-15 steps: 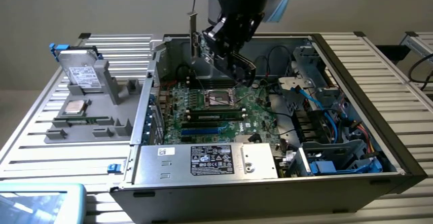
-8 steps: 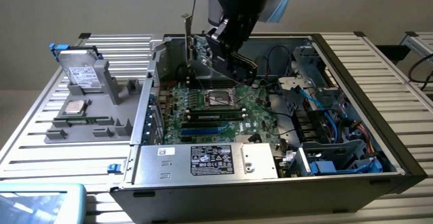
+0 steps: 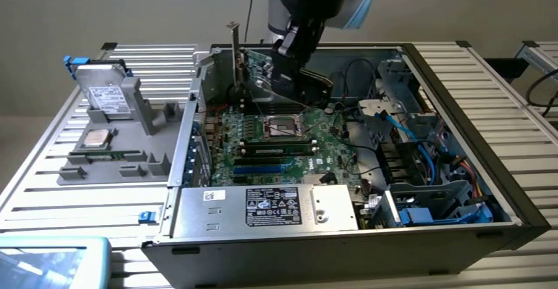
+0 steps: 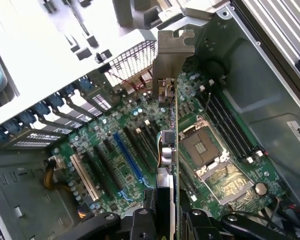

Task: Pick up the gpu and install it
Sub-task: 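Insert the gpu into the slot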

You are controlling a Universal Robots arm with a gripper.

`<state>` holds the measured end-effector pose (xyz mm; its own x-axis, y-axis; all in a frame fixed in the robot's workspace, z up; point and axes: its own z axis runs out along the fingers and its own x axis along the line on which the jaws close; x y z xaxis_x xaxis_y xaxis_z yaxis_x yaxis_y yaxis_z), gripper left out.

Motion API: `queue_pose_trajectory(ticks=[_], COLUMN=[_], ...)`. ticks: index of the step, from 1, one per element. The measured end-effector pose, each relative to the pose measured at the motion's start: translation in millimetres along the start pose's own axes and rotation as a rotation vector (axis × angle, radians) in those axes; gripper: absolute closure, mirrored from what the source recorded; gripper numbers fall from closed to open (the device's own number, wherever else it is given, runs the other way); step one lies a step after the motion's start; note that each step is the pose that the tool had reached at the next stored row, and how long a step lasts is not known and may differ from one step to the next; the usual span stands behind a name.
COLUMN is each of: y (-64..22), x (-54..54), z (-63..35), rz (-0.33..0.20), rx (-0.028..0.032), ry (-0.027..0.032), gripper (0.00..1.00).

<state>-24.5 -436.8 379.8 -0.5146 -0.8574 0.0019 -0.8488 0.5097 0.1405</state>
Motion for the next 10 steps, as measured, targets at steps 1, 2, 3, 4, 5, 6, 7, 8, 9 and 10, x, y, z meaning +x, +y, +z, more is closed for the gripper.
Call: queue_pose_trajectory(ticks=[1, 2, 3, 4, 5, 6, 7, 8, 9, 10], y=[0.0, 0.0, 0.0, 0.0, 0.0, 0.0, 0.0, 0.0, 0.0, 0.0], x=[0.0, 0.0, 0.0, 0.0, 0.0, 0.0, 0.0, 0.0, 0.0, 0.0], z=[0.0, 0.0, 0.0, 0.0, 0.1, 0.0, 0.1, 0.1, 0.1, 0.1], rz=[-0.020, -0.037, -0.055, -0.073, -0.091, -0.109, -0.126, -0.146, -0.164, -0.181], rx=[0.0001, 0.0001, 0.0001, 0.0002, 0.0002, 0.0003, 0.0003, 0.0003, 0.0003, 0.0004], ry=[0.0027, 0.0053, 0.0078, 0.0104, 0.0129, 0.0155, 0.0179, 0.0208, 0.0233, 0.0258], gripper=[0.72, 0.72, 0.72, 0.72, 0.72, 0.72, 0.72, 0.72, 0.72, 0.72])
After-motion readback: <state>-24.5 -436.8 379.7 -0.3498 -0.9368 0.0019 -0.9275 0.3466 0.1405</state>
